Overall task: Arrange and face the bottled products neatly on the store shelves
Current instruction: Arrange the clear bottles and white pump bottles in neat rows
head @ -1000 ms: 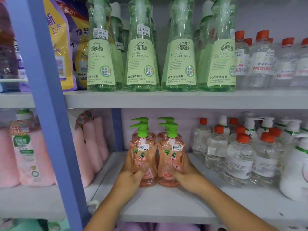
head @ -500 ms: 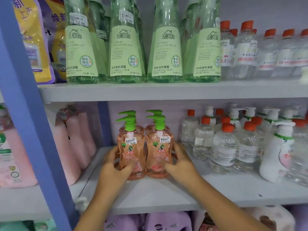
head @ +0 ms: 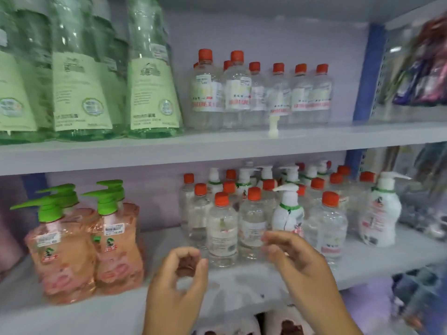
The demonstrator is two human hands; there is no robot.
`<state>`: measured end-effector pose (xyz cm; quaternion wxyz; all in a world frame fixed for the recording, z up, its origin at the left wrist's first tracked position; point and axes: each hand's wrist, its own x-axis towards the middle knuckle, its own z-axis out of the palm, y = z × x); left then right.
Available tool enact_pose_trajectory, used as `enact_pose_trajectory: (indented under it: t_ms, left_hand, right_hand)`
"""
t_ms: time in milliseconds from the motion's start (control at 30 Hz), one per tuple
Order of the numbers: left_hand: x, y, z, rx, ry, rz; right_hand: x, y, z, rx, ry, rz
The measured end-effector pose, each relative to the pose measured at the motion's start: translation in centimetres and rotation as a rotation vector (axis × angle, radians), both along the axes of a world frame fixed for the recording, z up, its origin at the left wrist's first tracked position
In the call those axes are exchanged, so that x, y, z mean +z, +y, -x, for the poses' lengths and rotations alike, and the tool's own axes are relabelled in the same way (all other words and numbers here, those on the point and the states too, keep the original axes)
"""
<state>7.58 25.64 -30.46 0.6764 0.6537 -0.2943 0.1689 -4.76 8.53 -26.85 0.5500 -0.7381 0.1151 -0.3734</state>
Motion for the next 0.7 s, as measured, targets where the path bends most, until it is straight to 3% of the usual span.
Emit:
enact_pose_trajectory:
  t_ms: [167, 267, 367, 533, 700]
  left_hand:
    - [-0.2, -10.4, 3.7, -0.125, 0.115, -0.162]
    - [0.0, -15.5, 5.0, -0.1, 0.193, -0.237]
    - [-0.2, -18.9, 6.3, -0.031, 0.254, -0.259]
    - [-0.5, -18.4, 7.9, 0.129, 0.281, -0.213]
    - [0.1, -12.1, 7.7, 0.47, 0.284, -0.11]
  right_hand:
    - [-0.9, -11.1, 5.0, -0.154, -0.145, -0.047]
    - [-2.0, -17.0, 6.7, -0.203, -0.09, -0.049]
    - [-3.4, -20.2, 6.6, -0.099, 0.054, -0.04]
    - [-5.0, -21.6, 4.6, 0.143, 0.34, -0.005]
    - [-5.1, -22.1, 3.7, 0.142, 0.403, 0.052]
